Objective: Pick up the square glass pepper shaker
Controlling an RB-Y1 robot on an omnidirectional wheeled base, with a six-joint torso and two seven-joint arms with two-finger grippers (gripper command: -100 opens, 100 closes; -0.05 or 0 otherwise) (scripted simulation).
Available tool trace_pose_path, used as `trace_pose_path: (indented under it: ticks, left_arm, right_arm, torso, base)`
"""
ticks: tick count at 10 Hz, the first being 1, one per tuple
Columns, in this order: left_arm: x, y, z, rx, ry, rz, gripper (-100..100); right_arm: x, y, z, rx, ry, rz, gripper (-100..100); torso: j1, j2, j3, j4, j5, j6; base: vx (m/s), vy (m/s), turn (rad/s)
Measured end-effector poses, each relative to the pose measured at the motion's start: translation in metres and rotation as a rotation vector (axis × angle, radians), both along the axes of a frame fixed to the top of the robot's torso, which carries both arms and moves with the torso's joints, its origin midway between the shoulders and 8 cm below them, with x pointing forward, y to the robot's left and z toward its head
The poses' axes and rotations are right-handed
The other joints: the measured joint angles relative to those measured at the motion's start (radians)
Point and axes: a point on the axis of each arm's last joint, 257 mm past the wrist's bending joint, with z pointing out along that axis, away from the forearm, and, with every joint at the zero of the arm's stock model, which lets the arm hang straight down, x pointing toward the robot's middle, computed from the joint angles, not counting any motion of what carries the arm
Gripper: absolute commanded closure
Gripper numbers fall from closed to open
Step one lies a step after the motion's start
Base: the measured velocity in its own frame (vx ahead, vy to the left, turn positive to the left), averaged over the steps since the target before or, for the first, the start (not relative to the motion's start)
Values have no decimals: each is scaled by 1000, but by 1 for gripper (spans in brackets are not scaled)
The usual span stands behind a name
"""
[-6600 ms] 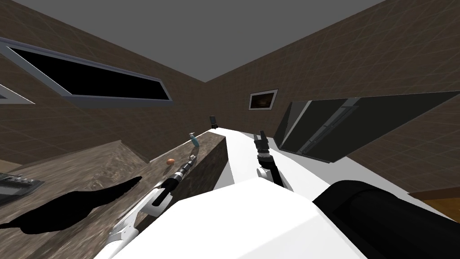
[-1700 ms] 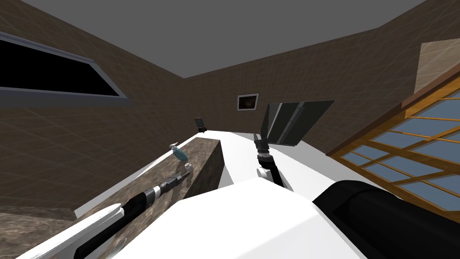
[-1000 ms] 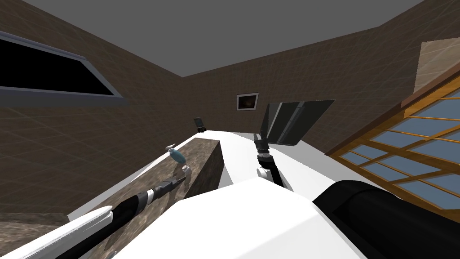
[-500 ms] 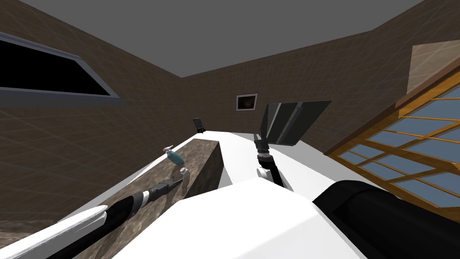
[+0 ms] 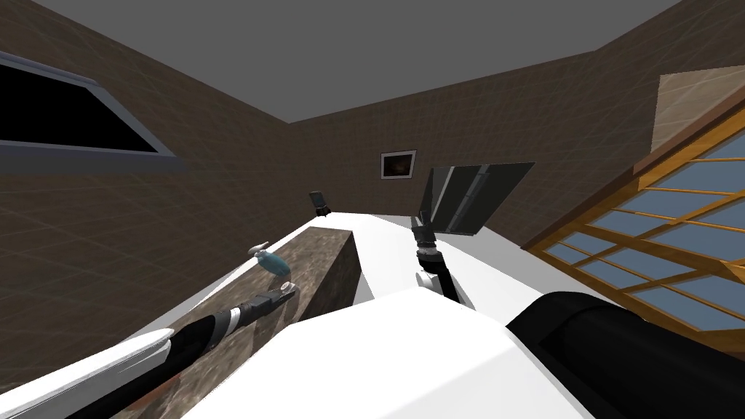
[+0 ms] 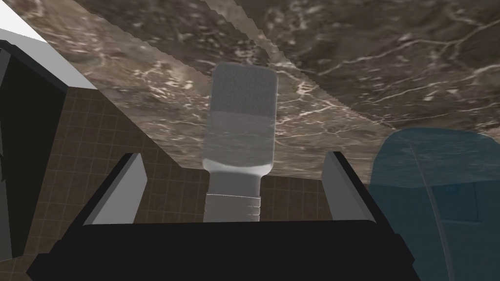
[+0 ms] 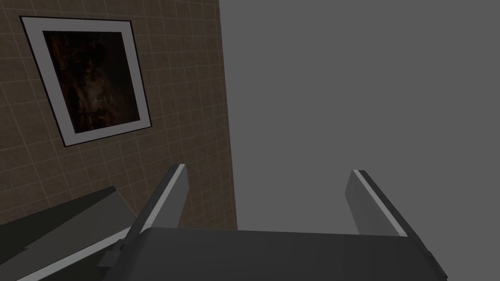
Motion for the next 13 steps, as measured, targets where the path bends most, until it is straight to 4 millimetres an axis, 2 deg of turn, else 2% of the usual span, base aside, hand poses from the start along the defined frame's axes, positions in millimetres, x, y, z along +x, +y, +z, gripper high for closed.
trace_pose_path:
  ticks: [3,4,8,9,10,12,13]
  left_arm:
    - [-6,7,-13,-2,-8,25,-100]
    - [-6,7,-13,-1,-8,25,100]
    - [-6,7,-13,-1,-9,26,100]
    - [-6,7,-13,0,-9,26,0]
    - [-6,7,-13,0,-9,25,100]
    - [-1,2,-3,1,-4,6,100]
    - [-1,2,-3,1,-4,6,0]
  right_arm:
    - [0,0,0,0,0,0,0]
    - [0,0,0,0,0,0,0]
    - [0,0,0,0,0,0,0]
    - [0,0,0,0,0,0,0]
    - [0,0,0,0,0,0,0]
    - [0,0,0,0,0,0,0]
    - [0,0,0,0,0,0,0]
  torso:
    - [-1,0,0,0,0,0]
    - [0,1,1,0,0,0]
    - [0,2,1,0,0,0]
    - [0,2,1,0,0,0]
    - [0,2,1,0,0,0]
    - [1,4,2,1,0,-2]
    - [1,3,2,0,1,-1]
  base:
    - [21,-17,-77]
    - [0,0,0]
    - [0,0,0]
    - [0,0,0]
    - [-20,14,125]
    - [-22,15,94]
    - [0,0,0]
